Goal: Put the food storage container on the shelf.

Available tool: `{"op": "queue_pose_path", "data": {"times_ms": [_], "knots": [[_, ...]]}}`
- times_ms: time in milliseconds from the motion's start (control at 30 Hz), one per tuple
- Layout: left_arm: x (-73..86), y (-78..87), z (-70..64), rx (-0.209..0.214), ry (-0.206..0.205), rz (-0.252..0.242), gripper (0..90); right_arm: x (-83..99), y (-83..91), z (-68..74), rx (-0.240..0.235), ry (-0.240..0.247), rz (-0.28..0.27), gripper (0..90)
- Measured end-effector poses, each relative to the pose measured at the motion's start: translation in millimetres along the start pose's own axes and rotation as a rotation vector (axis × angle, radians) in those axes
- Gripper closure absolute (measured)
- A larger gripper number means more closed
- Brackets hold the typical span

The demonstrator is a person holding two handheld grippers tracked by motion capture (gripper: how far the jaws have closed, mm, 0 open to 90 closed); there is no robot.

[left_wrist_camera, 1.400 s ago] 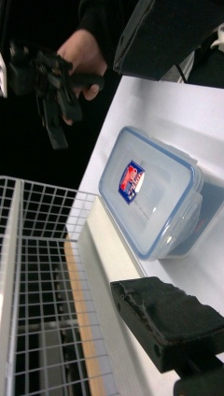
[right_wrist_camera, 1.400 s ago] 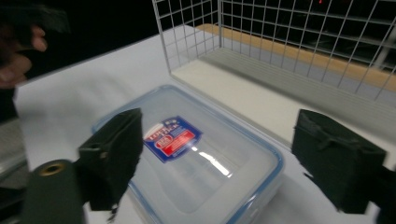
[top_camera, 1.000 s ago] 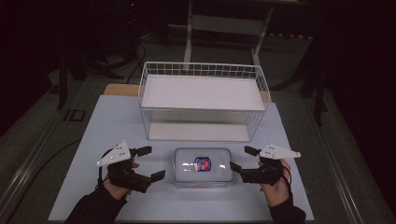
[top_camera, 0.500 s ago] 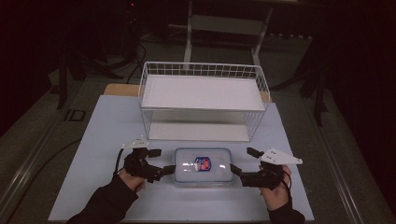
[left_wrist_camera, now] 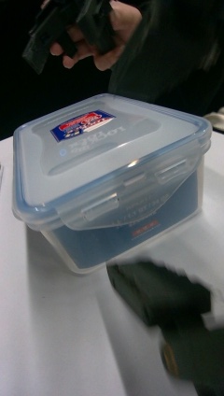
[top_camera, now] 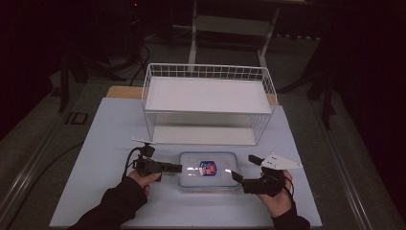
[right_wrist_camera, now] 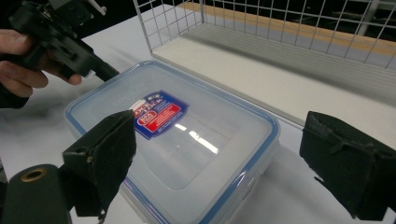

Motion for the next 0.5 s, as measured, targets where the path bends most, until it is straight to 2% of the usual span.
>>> {"op": "queue_pose_path", "data": {"times_ms": [133,167,267,333,433,467,500], "knots": [[0.5,-5.5,2.1,0.025,0.04,0.023,18.6,1.0,-1.7,0.1,-0.007,0.001,0.009,10.8],[0.3,-6.3,3.2,0.013,0.039,0.028,22.1,1.0,-1.8,0.1,-0.008,0.001,0.009,10.9],[-0.5,-8.1,7.0,0.01,0.057,0.029,30.5,1.0,-1.2,0.4,-0.013,0.004,0.006,13.4],[-1.0,-9.1,9.0,0.03,0.077,0.029,33.2,1.0,-0.9,0.5,-0.013,0.008,0.007,13.4],[-0.9,-11.1,10.9,0.065,0.082,0.04,40.8,1.7,-1.4,-0.2,-0.012,0.008,0.015,13.4],[-0.9,-11.1,10.9,0.065,0.082,0.04,43.4,1.7,-1.4,-0.2,-0.012,0.008,0.015,13.4],[-0.9,-12.2,11.3,0.086,0.088,0.047,43.4,2.2,-1.5,-0.4,-0.013,0.005,0.02,13.4]]}}
Point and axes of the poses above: each handheld gripper's, and its own axes: y roughly backward along the jaws, x roughly out of its underside, z roughly to its left, the point moved 3 cm from there along -y, roughly forward along the jaws, and after that the axes turned 1 degree about -z, right-handed, at the moved point
